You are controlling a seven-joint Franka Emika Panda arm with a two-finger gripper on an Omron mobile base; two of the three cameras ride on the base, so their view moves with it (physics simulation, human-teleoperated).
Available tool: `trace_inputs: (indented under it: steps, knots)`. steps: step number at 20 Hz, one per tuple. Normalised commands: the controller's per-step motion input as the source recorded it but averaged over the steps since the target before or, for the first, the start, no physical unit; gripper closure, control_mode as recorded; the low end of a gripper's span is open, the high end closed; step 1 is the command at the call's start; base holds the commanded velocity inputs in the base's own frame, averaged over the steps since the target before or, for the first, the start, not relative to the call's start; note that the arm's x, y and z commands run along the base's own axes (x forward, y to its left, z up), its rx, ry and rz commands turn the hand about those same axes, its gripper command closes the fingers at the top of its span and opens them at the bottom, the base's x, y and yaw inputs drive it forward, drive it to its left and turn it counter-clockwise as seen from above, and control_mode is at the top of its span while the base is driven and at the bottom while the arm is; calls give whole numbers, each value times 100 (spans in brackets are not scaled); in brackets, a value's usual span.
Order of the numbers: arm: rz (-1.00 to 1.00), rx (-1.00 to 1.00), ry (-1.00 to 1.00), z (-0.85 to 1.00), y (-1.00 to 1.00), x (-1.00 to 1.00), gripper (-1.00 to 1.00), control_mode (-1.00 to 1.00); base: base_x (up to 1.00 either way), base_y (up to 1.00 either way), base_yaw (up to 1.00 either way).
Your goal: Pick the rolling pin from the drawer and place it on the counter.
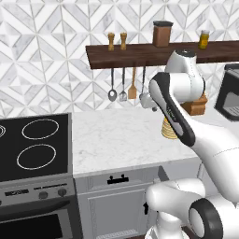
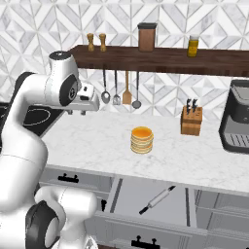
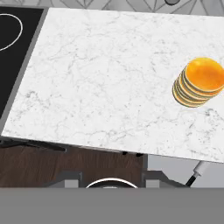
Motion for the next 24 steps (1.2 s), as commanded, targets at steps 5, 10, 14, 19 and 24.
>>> trace_inputs:
  steps: [5,10,14,19,24]
  knots:
    - [-1,0,0,0,0,-49,-100,-100,0,0,0]
    - [-5,6,1,-19,-8,-59,-100,-100,0,0,0]
    - [-6,14,3,-22,-27,-24,-100,-100,0,0,0]
    - [-4,9,5,-19,-29,-24,-100,-100,0,0,0]
    - [-4,0,3,-16,1,-9,-100,-100,0,0,0]
